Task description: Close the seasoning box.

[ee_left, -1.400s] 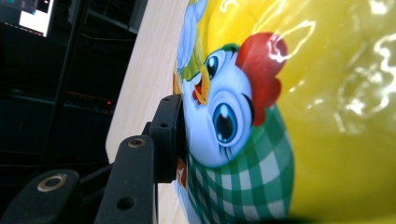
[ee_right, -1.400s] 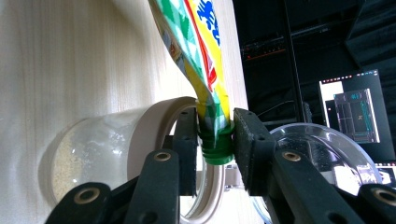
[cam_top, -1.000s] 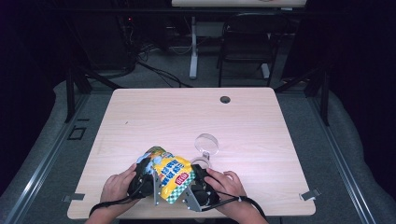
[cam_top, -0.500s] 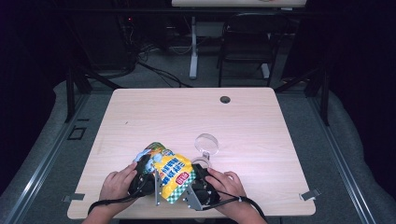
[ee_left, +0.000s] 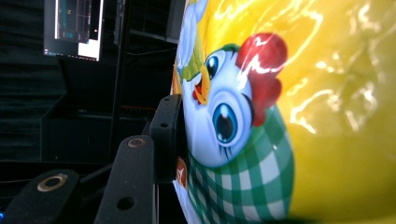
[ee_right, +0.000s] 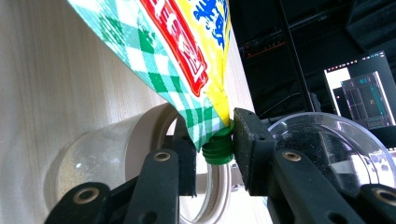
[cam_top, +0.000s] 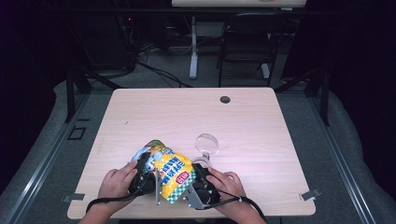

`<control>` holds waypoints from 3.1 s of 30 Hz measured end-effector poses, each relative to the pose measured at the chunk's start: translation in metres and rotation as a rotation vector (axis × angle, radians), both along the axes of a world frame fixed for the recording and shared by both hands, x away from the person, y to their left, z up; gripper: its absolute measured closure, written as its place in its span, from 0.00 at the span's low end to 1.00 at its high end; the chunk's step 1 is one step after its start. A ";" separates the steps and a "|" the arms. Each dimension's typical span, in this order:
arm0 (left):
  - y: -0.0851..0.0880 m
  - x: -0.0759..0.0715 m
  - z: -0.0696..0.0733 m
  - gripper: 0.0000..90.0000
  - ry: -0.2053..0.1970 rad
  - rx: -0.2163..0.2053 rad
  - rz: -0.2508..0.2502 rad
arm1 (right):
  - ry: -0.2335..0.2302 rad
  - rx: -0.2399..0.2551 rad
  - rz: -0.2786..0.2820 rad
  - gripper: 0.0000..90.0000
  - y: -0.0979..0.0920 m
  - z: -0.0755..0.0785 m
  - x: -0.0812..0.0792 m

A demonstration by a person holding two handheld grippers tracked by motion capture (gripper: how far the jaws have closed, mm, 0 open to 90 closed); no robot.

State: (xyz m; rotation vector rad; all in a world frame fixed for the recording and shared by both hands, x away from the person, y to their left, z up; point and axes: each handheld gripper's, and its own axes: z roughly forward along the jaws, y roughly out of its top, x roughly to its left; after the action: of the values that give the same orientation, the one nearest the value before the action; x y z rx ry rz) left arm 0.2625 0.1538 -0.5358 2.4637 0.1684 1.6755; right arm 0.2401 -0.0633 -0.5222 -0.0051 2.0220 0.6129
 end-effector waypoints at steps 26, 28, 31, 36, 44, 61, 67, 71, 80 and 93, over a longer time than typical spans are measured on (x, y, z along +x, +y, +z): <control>-0.001 -0.002 0.004 0.67 -0.051 0.058 -0.001 | 0.002 0.022 -0.005 0.79 0.001 -0.002 0.000; -0.001 -0.002 0.005 0.67 -0.057 0.067 -0.002 | 0.004 0.032 -0.003 0.79 0.001 -0.002 0.000; -0.001 -0.002 0.006 0.66 -0.056 0.074 -0.002 | 0.004 0.036 -0.004 0.79 0.001 -0.003 0.000; -0.001 -0.003 0.007 0.67 -0.061 0.089 -0.001 | 0.006 0.037 -0.007 0.79 0.001 -0.002 0.000; -0.002 -0.004 0.009 0.67 -0.071 0.105 0.001 | 0.008 0.046 -0.003 0.78 0.002 -0.003 0.000; -0.002 -0.008 0.016 0.67 -0.111 0.147 -0.013 | 0.013 0.083 0.006 0.78 -0.002 -0.002 0.001; -0.002 -0.010 0.019 0.67 -0.121 0.158 -0.020 | 0.014 0.086 0.002 0.78 -0.003 -0.002 0.001; -0.002 -0.011 0.021 0.67 -0.134 0.172 -0.025 | 0.019 0.091 0.003 0.78 -0.003 -0.003 0.002; -0.005 -0.012 0.023 0.68 -0.136 0.190 -0.028 | 0.030 0.106 -0.006 0.78 -0.005 -0.003 0.003; -0.005 -0.013 0.025 0.68 -0.133 0.201 -0.031 | 0.044 0.118 -0.008 0.78 -0.005 -0.003 0.003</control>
State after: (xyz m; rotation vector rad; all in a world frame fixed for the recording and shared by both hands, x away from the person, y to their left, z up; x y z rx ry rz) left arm 0.2499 0.1485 -0.5106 2.4646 -0.0570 1.9207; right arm 0.2432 -0.0683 -0.5256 0.0871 2.0238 0.7320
